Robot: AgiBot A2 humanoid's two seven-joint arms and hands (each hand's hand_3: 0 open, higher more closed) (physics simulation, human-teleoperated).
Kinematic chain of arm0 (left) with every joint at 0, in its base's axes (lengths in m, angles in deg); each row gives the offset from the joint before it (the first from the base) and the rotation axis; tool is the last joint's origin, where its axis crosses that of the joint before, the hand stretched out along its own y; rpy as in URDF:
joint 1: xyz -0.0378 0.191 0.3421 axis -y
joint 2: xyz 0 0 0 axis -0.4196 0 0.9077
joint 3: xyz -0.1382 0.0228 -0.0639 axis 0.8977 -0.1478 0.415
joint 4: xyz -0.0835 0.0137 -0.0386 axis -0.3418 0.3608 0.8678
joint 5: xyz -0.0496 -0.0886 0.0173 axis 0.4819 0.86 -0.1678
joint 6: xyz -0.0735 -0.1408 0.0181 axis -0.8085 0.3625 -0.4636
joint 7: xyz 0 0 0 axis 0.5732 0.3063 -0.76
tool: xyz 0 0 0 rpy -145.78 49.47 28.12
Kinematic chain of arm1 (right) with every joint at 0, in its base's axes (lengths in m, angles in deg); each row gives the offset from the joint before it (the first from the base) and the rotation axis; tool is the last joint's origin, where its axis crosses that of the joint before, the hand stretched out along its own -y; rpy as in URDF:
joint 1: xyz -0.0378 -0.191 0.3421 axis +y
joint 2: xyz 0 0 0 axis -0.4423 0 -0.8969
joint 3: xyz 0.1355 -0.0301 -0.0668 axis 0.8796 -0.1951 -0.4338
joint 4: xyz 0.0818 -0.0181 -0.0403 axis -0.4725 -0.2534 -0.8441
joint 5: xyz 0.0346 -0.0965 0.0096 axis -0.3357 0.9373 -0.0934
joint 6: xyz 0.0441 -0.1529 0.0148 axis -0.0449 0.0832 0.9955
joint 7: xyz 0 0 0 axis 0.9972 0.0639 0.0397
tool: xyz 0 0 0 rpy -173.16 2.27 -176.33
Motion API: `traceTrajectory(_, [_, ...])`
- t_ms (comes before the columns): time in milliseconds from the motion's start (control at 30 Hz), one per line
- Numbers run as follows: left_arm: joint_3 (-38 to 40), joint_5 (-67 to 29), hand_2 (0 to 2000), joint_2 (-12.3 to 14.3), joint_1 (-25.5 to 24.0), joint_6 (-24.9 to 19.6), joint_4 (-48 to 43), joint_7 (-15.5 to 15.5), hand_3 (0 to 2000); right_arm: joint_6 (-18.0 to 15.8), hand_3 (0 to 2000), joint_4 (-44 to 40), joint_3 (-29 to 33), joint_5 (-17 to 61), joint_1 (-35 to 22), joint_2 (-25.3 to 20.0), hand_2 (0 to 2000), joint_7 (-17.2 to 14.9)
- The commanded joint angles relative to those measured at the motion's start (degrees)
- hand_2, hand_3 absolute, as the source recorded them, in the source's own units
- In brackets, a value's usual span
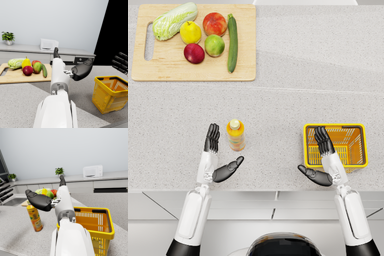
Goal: Pick up the lemon tea and place it into the yellow basket
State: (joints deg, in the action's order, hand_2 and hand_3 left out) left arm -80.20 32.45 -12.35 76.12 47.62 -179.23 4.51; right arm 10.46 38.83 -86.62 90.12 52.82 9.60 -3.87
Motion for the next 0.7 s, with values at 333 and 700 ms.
traceTrajectory(333, [0.00,0.00,0,0.00,0.00,0.00,0.00,0.00,0,0.00,0,0.00,0.00,0.00,0.00,0.00,0,0.00])
traceTrajectory(700, [0.72,-7.60,0,4.06,6.12,-5.37,12.11,5.36,0,5.32,0,4.46,8.59,7.60,-1.08,-1.65,0,5.38])
